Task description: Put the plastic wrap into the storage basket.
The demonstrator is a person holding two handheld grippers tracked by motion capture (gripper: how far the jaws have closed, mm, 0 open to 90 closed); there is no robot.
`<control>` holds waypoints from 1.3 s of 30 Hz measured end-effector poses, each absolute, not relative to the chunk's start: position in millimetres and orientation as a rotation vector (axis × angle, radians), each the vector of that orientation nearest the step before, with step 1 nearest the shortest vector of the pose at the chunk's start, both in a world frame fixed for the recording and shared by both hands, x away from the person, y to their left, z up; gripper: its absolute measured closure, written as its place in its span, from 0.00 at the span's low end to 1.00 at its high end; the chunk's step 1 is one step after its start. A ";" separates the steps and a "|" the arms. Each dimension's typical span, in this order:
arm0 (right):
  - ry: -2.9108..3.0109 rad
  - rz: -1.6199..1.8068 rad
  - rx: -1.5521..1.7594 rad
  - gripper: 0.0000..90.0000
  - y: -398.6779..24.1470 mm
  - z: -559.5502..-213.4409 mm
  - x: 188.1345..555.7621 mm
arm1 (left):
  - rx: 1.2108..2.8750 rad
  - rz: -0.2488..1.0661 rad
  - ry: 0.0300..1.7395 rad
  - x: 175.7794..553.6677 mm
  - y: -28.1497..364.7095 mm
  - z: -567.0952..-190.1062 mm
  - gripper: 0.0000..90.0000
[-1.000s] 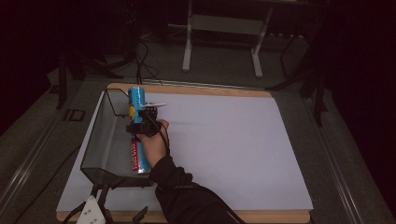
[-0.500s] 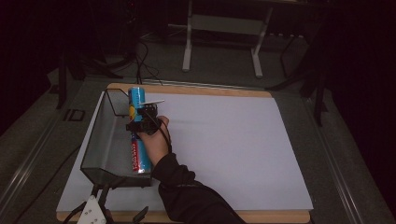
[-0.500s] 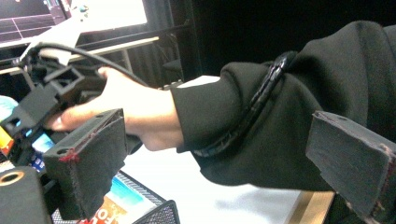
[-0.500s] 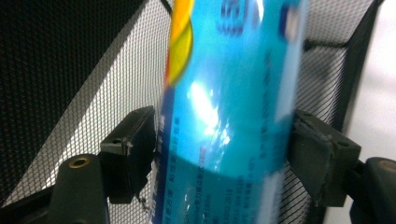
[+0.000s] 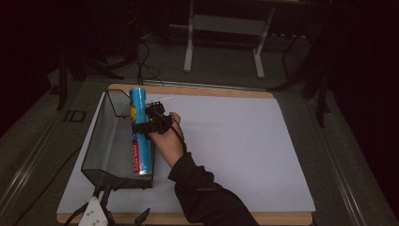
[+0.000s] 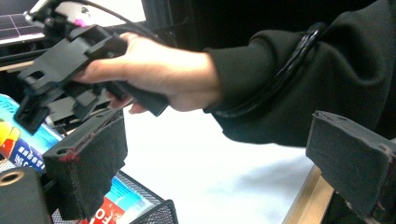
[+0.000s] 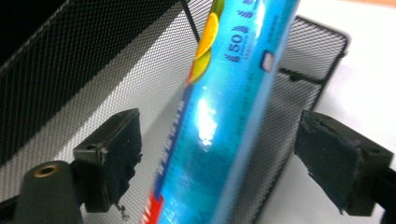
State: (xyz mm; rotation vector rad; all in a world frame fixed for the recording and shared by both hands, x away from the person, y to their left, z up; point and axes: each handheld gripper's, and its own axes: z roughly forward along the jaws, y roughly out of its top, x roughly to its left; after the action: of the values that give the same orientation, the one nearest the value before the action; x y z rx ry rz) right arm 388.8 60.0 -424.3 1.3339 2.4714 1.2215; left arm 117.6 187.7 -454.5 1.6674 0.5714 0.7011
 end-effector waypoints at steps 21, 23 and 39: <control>2.518 1.254 1.185 0.13 -23.2 -421.0 373.0 | 1.692 0.700 0.575 122.0 183.2 -456.6 0.07; 2.514 1.258 1.181 0.14 -31.8 -421.9 372.1 | 1.693 0.701 0.575 121.6 183.1 -456.7 0.07; 2.495 1.303 1.147 0.14 -99.2 -426.4 345.8 | 1.699 0.707 0.581 122.9 181.9 -457.5 0.07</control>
State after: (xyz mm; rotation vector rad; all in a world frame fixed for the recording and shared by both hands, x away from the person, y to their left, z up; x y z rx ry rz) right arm 345.8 -99.2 -426.4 1.1471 2.4946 1.3030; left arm 122.9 181.9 -457.5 1.6993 0.5814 0.7065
